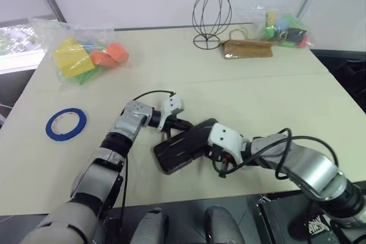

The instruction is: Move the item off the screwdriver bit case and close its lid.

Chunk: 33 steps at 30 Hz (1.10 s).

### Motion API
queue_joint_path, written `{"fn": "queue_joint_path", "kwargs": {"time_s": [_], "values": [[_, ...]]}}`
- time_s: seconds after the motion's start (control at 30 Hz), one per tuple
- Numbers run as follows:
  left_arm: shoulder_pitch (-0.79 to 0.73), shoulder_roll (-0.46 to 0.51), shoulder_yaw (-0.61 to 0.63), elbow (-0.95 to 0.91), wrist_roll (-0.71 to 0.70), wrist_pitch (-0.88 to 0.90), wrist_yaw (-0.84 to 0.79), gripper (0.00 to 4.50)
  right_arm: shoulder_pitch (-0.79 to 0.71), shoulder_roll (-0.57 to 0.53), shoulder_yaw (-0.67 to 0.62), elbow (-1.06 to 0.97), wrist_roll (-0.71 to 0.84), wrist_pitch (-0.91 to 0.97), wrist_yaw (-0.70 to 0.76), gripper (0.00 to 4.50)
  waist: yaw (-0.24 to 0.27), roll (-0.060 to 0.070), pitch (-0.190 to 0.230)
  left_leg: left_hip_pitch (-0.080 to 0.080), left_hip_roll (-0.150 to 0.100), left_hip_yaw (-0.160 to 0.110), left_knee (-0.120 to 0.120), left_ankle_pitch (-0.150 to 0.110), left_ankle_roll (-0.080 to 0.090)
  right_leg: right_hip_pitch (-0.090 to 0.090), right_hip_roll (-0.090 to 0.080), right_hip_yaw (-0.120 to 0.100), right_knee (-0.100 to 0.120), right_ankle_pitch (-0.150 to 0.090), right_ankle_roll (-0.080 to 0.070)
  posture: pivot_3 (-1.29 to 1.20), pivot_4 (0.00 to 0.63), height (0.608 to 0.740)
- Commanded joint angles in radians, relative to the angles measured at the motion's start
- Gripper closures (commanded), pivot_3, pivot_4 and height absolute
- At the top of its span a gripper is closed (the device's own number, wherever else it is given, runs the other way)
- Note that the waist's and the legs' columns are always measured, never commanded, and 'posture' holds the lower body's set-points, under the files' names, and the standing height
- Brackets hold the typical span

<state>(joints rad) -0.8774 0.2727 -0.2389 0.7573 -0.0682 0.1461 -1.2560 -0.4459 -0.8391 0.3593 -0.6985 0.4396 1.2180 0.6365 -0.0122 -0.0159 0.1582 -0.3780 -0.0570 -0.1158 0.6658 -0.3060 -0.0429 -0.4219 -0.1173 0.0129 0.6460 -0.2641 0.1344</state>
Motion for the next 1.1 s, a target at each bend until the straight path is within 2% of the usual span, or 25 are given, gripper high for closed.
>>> {"fn": "queue_joint_path", "kwargs": {"time_s": [0.03,0.17,0.3,0.47,0.73,0.93,1.1], "values": [[-0.044,0.014,0.051,0.028,-0.02,-0.033,0.018,4.5,0.011,-0.028,-0.056,-0.073,0.046,0.006,0.039,4.46,-0.002,0.0,0.0,0.0,0.0,0.0,0.0,0.0,0.0,0.0,0.0,0.0,0.0,0.0,0.0,0.0,0.15,0.74],[-0.063,0.024,0.087,0.04,-0.033,-0.028,0.035,4.5,0.02,-0.061,-0.089,-0.1,0.073,0.003,0.066,4.46,-0.001,0.0,0.0,0.0,0.0,0.0,0.0,-0.001,0.001,-0.001,0.0,0.0,0.0,0.0,0.0,0.0,0.15,0.74],[-0.035,0.048,0.125,-0.029,-0.068,0.029,0.035,4.5,0.025,-0.095,-0.126,-0.106,0.082,-0.017,0.088,4.46,-0.001,0.0,0.0,0.0,0.0,0.0,0.0,-0.001,0.001,-0.001,0.0,0.0,0.0,0.0,0.0,0.0,0.15,0.74],[0.067,0.087,0.196,-0.247,-0.152,0.198,0.096,4.5,0.019,-0.091,-0.165,-0.074,0.071,-0.055,0.075,4.46,-0.002,0.0,0.0,-0.001,0.0,0.0,0.0,0.0,0.001,-0.002,0.0,0.0,0.001,0.0,0.0,0.0,0.15,0.74],[0.267,0.123,0.318,-0.667,-0.255,0.456,0.339,4.5,0.048,-0.075,-0.202,-0.038,0.058,-0.109,0.046,4.46,0.002,0.0,0.0,-0.001,0.001,-0.001,0.0,0.0,0.0,-0.002,0.0,0.001,0.001,0.0,0.0,0.0,0.15,0.74],[0.476,0.187,0.377,-0.998,-0.324,0.579,0.439,4.5,0.112,-0.109,-0.276,-0.037,0.061,-0.12,0.046,4.46,0.001,0.0,0.0,-0.001,0.001,0.0,-0.001,0.002,-0.003,-0.003,-0.001,0.003,0.0,0.0,0.0,0.0,0.15,0.74],[0.595,0.217,0.431,-1.169,-0.416,0.685,0.503,4.5,0.167,-0.151,-0.342,-0.048,0.074,-0.124,0.07,4.46,0.007,0.0,0.0,-0.001,0.001,0.0,-0.001,-0.001,0.001,-0.003,-0.001,0.004,0.0,0.0,0.0,0.0,0.15,0.74]]}}
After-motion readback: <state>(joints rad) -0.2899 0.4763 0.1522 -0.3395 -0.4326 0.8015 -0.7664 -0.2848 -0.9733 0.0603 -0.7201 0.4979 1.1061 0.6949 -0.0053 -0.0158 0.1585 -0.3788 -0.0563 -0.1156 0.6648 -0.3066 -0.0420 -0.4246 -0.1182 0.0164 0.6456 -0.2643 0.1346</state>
